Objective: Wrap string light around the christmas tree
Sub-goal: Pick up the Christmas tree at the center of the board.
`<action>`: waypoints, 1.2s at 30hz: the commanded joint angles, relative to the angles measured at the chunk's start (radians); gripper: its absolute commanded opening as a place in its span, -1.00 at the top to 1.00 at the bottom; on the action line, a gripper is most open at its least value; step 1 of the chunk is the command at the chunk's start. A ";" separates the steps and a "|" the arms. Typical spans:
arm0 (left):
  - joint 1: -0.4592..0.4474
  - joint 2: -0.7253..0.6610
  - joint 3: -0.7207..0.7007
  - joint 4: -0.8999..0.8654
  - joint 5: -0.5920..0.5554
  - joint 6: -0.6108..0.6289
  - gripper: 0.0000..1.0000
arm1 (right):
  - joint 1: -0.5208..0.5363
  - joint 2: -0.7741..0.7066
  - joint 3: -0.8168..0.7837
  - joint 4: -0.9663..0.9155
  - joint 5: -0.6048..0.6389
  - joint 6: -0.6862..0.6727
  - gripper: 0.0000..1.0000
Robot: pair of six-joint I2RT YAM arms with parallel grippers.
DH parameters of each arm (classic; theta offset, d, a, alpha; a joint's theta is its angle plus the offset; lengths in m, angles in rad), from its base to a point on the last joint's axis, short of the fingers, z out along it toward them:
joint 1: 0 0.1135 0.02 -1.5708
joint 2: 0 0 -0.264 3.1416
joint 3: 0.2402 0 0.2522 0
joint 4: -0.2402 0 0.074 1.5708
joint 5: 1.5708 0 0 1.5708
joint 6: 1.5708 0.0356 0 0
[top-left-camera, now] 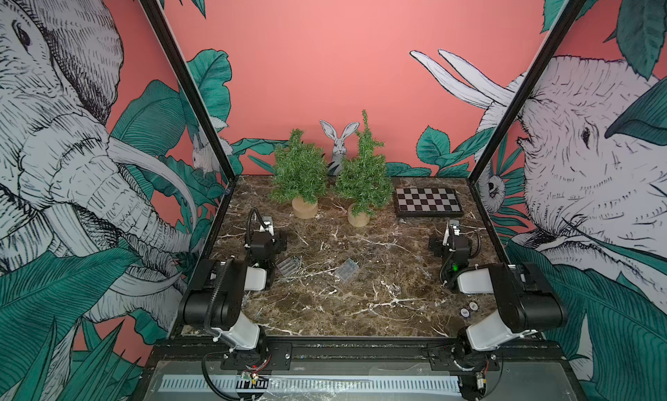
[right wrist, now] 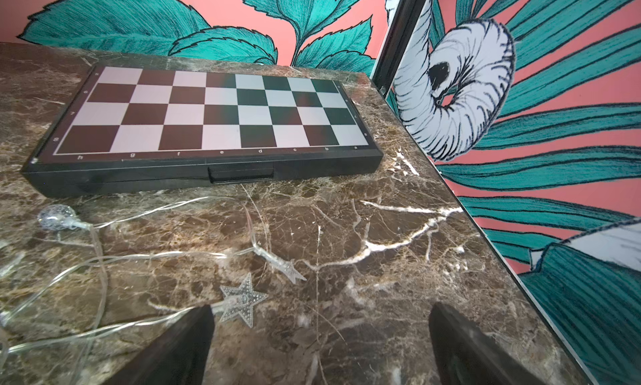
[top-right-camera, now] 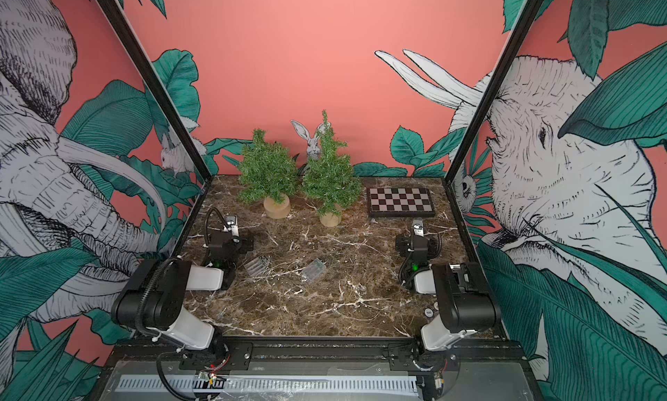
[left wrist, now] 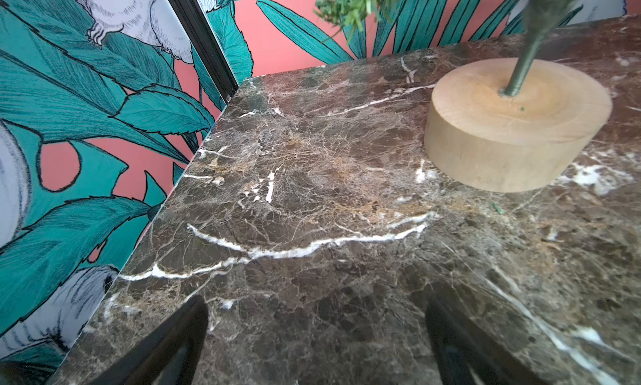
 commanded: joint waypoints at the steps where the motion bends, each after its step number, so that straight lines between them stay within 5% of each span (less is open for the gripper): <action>1: 0.004 -0.018 0.002 0.013 -0.001 -0.012 -0.99 | 0.001 -0.011 0.013 0.035 -0.007 -0.004 -0.97; 31: 0.004 -0.019 0.002 0.016 -0.001 -0.013 -0.99 | 0.001 -0.015 0.002 0.056 -0.001 -0.006 -0.97; 34: 0.004 -0.052 -0.022 0.050 0.020 0.007 -0.99 | 0.002 -0.092 -0.036 0.065 0.002 -0.007 -0.97; 36: 0.004 -0.155 -0.006 -0.087 -0.029 -0.016 -0.99 | 0.005 -0.196 -0.052 0.004 0.004 -0.012 -0.97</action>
